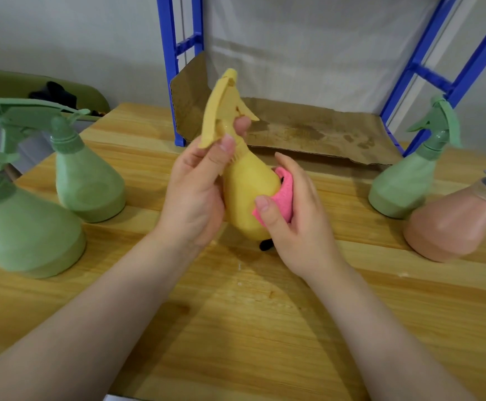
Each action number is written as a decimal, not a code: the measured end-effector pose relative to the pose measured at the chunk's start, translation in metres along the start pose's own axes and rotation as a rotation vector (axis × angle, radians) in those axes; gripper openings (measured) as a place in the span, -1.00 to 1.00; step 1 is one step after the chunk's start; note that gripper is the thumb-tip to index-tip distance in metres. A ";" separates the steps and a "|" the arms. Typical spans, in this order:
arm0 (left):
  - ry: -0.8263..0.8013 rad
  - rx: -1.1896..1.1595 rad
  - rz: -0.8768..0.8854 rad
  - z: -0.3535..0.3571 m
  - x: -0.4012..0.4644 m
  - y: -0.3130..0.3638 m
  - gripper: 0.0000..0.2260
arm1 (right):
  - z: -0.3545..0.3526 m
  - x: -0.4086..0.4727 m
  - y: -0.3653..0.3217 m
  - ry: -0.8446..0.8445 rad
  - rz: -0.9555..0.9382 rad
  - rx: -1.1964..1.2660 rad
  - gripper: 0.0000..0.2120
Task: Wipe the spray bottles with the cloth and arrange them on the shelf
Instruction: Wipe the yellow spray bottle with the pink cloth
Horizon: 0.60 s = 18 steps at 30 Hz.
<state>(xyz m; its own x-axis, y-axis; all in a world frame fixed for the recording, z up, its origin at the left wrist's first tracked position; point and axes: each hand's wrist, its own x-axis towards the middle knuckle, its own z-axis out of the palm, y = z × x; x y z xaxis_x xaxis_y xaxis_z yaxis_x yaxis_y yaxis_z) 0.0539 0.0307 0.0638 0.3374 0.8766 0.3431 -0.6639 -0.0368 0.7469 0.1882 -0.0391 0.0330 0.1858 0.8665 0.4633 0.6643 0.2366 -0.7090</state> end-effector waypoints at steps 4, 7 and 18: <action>0.136 -0.046 0.019 -0.003 0.005 0.005 -0.71 | 0.003 -0.002 0.002 -0.001 0.002 0.080 -0.24; 0.168 -0.130 0.009 -0.005 0.007 0.008 -0.76 | 0.007 -0.003 0.001 -0.008 0.000 0.231 -0.26; -0.116 0.118 -0.020 -0.006 0.007 0.007 -0.72 | 0.001 0.001 -0.003 -0.048 0.015 0.421 -0.61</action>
<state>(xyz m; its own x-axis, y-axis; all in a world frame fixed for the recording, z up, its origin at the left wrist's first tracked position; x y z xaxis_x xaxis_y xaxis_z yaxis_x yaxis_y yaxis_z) 0.0474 0.0391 0.0681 0.4296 0.8165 0.3858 -0.5754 -0.0818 0.8138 0.1861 -0.0386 0.0351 0.1525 0.8885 0.4328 0.3063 0.3738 -0.8754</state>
